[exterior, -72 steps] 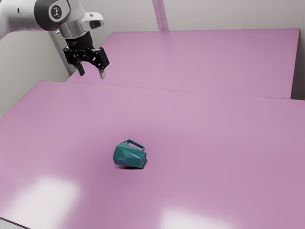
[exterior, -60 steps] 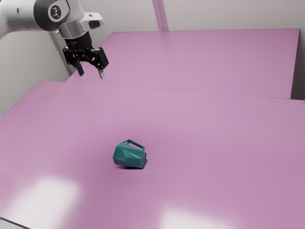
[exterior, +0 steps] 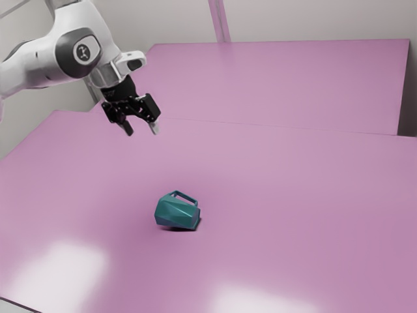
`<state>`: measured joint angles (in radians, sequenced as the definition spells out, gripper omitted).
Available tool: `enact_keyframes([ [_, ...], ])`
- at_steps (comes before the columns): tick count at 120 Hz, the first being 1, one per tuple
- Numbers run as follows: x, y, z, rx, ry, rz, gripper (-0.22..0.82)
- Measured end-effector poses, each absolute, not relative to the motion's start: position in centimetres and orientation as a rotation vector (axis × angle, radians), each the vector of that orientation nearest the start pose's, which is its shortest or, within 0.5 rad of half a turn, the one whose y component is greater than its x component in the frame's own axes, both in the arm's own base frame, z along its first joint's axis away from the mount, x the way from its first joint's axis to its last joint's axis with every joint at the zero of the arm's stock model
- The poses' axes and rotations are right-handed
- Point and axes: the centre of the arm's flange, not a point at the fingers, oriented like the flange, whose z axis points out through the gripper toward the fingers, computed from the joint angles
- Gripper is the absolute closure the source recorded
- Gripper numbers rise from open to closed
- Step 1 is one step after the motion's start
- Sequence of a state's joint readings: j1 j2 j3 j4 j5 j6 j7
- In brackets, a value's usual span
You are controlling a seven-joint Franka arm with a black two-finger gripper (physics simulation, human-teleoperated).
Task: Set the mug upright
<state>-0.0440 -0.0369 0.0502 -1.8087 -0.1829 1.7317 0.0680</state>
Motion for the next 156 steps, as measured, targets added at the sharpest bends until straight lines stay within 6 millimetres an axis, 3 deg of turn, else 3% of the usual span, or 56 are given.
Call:
enact_keyframes([
  [31,53.9,2.1,49.8,-3.476,-0.086,-0.033,0.02],
  [79,50.9,1.7,43.8,-3.642,-0.14,-0.148,0.02],
  [101,49.3,2.8,40.6,-3.689,-0.213,-0.178,0.02],
  [156,47.6,4.7,36.0,-3.773,-0.265,-0.29,0.02],
])
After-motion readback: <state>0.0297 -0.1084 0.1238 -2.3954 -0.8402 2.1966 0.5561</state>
